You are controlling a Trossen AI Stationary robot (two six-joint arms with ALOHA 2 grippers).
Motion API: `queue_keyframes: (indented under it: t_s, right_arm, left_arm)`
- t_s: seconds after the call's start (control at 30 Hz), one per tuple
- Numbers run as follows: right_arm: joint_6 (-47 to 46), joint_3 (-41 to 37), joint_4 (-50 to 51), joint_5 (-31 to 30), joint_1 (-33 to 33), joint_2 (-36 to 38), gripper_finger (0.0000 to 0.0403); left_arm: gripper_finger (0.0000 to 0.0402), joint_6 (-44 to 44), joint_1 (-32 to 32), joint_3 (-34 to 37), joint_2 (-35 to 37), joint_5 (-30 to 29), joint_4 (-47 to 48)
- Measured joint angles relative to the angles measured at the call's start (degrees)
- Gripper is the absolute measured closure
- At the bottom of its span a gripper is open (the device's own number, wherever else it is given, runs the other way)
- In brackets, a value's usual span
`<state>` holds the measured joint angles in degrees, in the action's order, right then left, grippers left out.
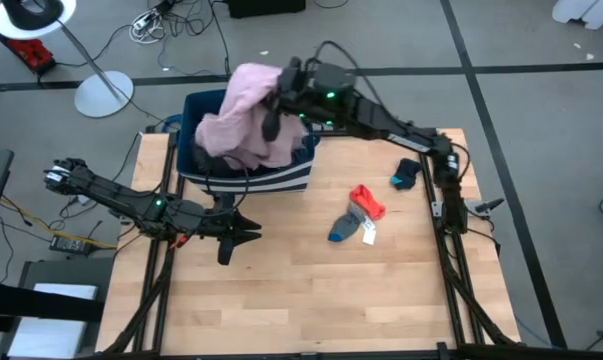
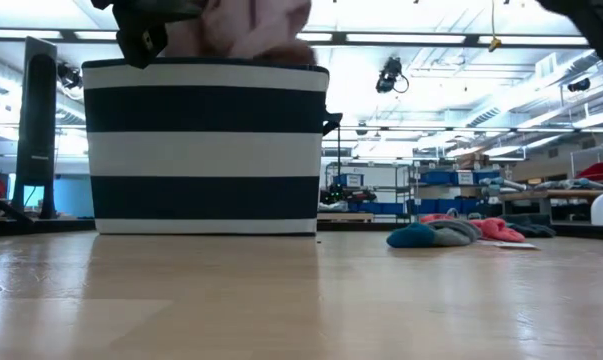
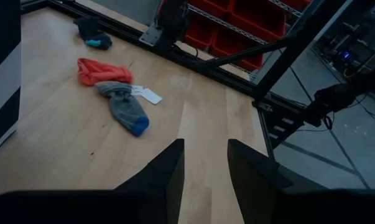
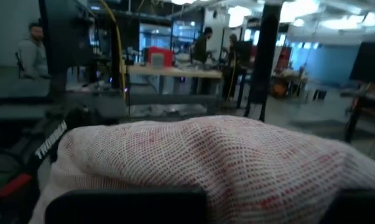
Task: Sort clothes
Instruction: Put the pink shirt into the blue laundry bin
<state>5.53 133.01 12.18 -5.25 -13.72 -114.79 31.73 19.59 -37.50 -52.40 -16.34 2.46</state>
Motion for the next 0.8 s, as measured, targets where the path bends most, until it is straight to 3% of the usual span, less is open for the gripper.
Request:
queue_keyframes:
  t_s: [0.2, 0.4, 0.53, 0.8]
  right_arm:
    - [-7.7, 0.2, 5.4, 4.4, -2.2, -5.3, 0.04]
    - [-15.6, 0.2, 23.4, 6.2, -4.8, -6.9, 0.0399]
    - [-16.1, 0.2, 33.3, 6.1, -6.7, -7.2, 0.0394]
    - [-17.3, -1.3, 45.8, 10.1, -8.8, -8.1, 0.0337]
  left_arm:
    - [0.0275, 0.0, 0.0, 0.0, 0.0, 0.0, 0.1]
    - [0.0275, 0.0, 0.0, 0.0, 0.0, 0.0, 0.1]
    - [0.0275, 0.0, 0.0, 0.0, 0.0, 0.0, 0.1]
    - [0.0275, -1.2, 0.0, 0.0, 0.0, 0.0, 0.3]
